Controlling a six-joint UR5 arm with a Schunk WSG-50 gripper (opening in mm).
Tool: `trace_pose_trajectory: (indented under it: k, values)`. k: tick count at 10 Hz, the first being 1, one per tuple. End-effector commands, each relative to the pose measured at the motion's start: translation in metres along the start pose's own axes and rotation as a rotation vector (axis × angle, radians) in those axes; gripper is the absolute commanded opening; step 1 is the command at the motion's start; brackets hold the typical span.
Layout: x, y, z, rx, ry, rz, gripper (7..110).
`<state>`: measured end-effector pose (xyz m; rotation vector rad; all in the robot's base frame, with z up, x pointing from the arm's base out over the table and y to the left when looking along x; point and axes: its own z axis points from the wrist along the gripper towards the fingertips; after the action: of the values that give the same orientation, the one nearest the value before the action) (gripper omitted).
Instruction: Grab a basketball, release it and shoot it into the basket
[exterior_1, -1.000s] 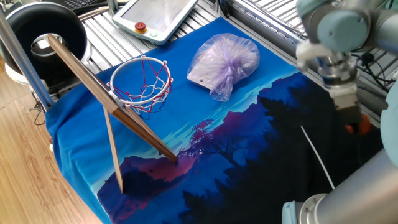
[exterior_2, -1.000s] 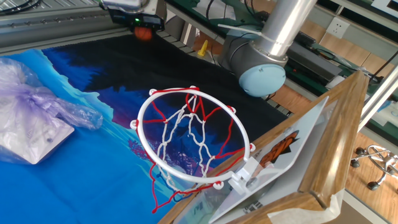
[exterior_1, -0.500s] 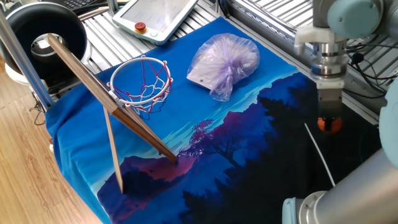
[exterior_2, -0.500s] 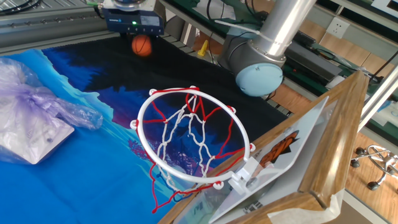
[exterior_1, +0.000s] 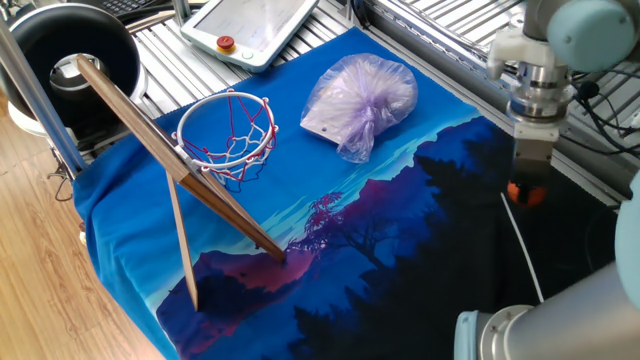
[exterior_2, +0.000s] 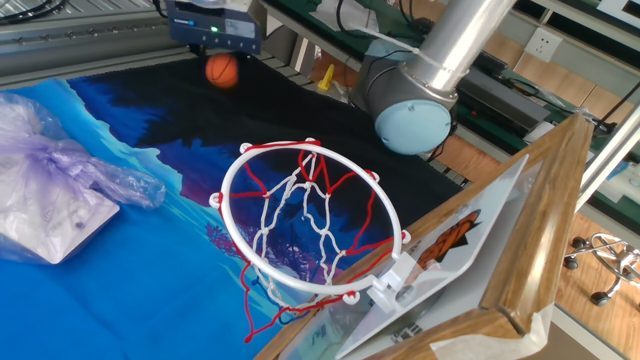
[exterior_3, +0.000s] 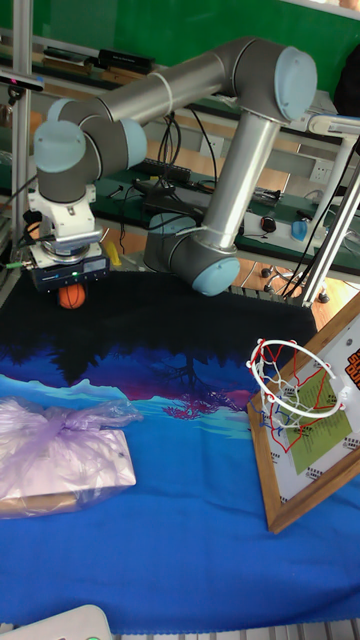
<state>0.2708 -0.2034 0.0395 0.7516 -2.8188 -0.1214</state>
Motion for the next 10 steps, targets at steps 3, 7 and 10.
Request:
trace_pose_trajectory:
  k: [3,7,10]
  values:
    - [-0.047,-0.027,-0.01,0.122,-0.205,-0.042,7]
    - [-0.041,-0.041,-0.01,0.169,-0.187,0.042,7]
    - [-0.021,-0.044,-0.008,0.18,-0.109,0.083,7]
